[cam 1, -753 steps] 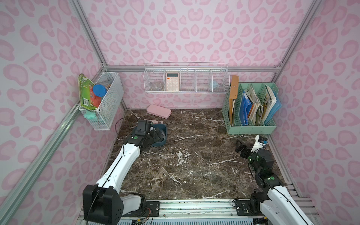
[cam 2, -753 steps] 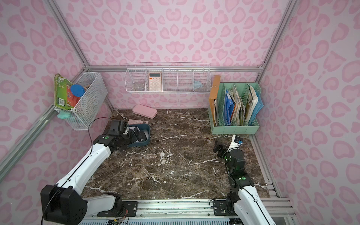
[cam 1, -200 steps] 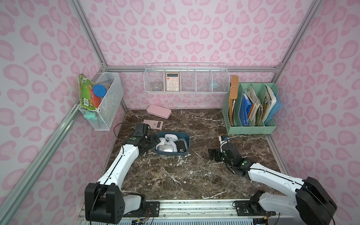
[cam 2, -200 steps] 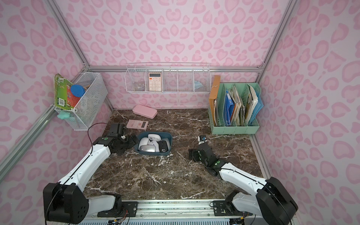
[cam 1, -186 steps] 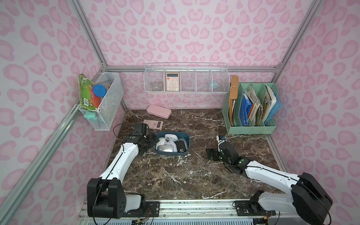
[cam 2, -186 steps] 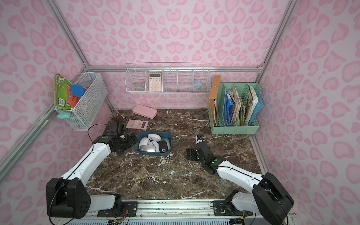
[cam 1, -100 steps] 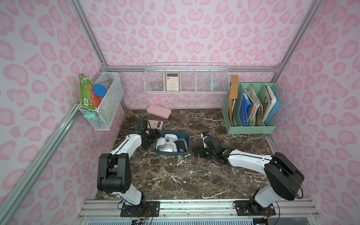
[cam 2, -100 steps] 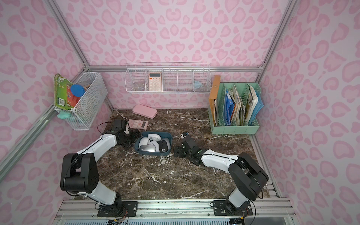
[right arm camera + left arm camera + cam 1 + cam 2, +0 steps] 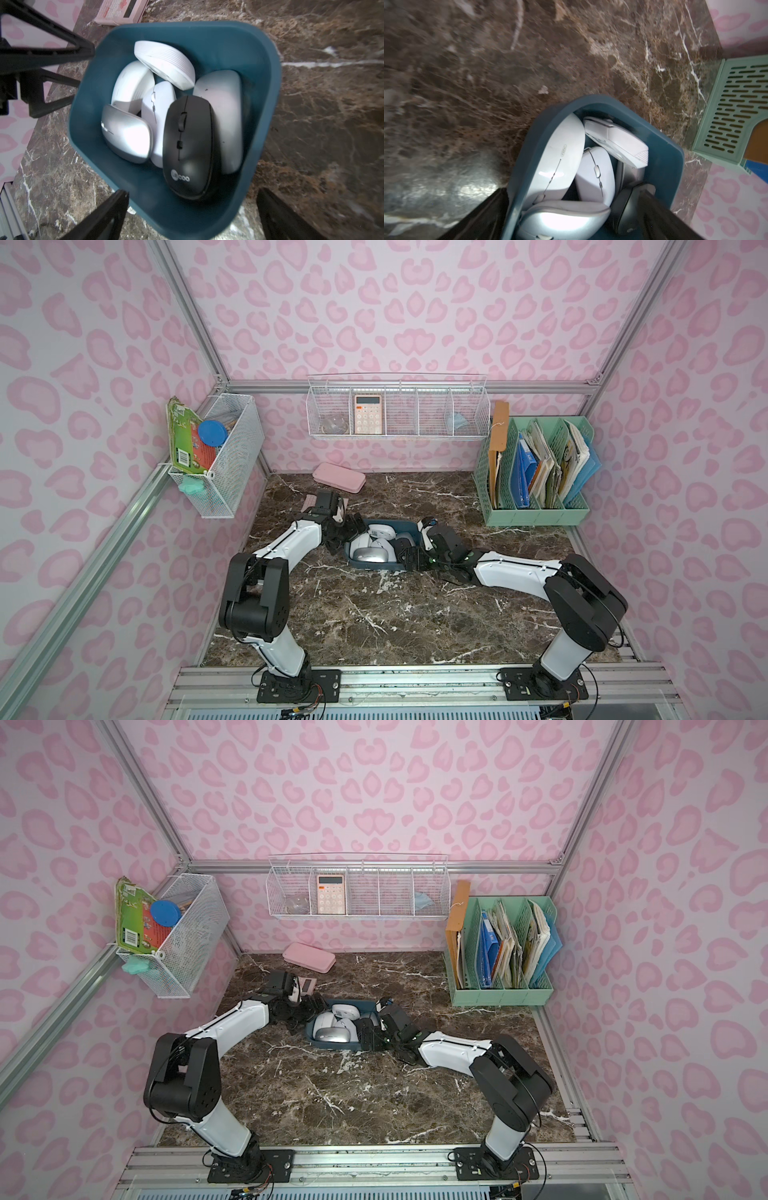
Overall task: Take out the mouse from the storage box
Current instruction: Move the storage box to the center of the board.
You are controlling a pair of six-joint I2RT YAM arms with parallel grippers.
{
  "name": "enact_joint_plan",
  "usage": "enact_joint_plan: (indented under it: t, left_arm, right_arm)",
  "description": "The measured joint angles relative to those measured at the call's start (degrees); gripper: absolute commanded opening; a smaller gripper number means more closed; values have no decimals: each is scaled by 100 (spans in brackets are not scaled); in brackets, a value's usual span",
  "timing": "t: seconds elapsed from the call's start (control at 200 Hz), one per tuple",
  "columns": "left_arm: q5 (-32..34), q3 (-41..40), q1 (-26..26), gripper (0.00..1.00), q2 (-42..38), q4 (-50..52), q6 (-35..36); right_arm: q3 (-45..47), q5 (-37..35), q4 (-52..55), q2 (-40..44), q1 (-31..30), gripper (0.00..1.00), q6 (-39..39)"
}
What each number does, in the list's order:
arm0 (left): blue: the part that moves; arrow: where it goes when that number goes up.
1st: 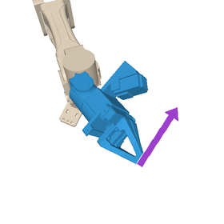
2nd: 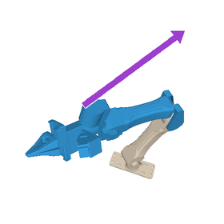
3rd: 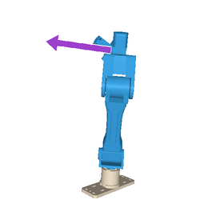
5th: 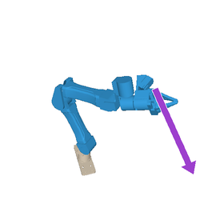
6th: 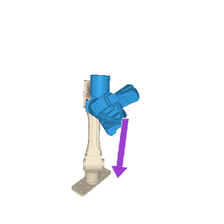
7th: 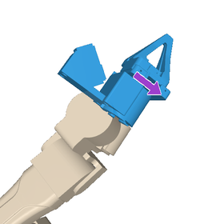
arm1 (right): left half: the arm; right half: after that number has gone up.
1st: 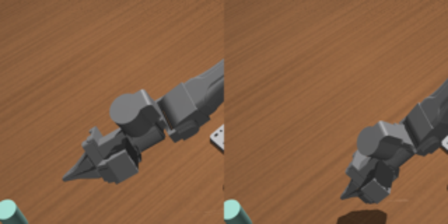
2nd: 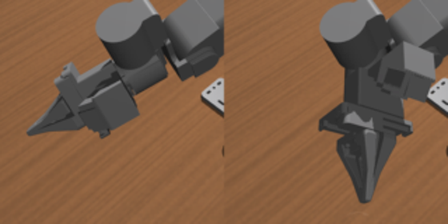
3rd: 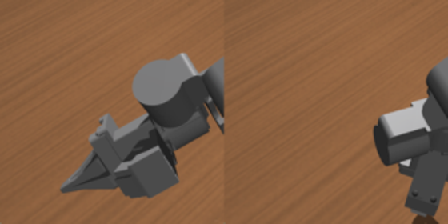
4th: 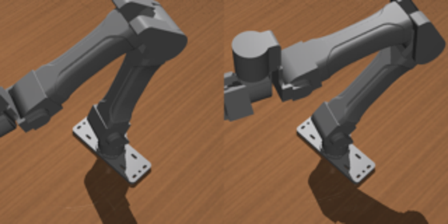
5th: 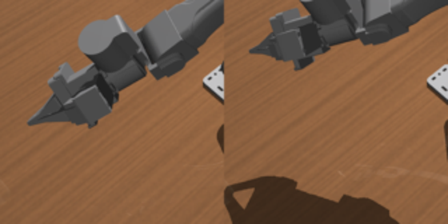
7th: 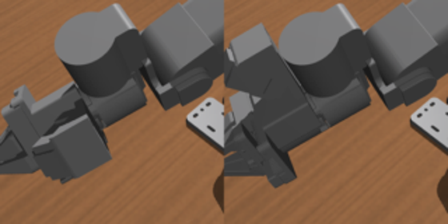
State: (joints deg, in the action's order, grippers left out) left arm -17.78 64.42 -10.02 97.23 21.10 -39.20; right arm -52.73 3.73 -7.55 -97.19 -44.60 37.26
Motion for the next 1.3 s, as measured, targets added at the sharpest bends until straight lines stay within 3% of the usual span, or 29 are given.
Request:
enact_joint_plan:
  t: [0.34, 0.78, 1.3]
  left_arm:
    - [90, -15, -363, 99, 50, -20, -129]
    - [601, 807, -1054, 99, 710, 247, -114]
    - [798, 428, -1508, 99, 564, 68, -291]
  right_arm:
    - [433, 160, -79, 295, 260, 100, 50]
    - [612, 109, -129, 509, 457, 94, -120]
    - [1128, -251, 44, 1062, 367, 97, -146]
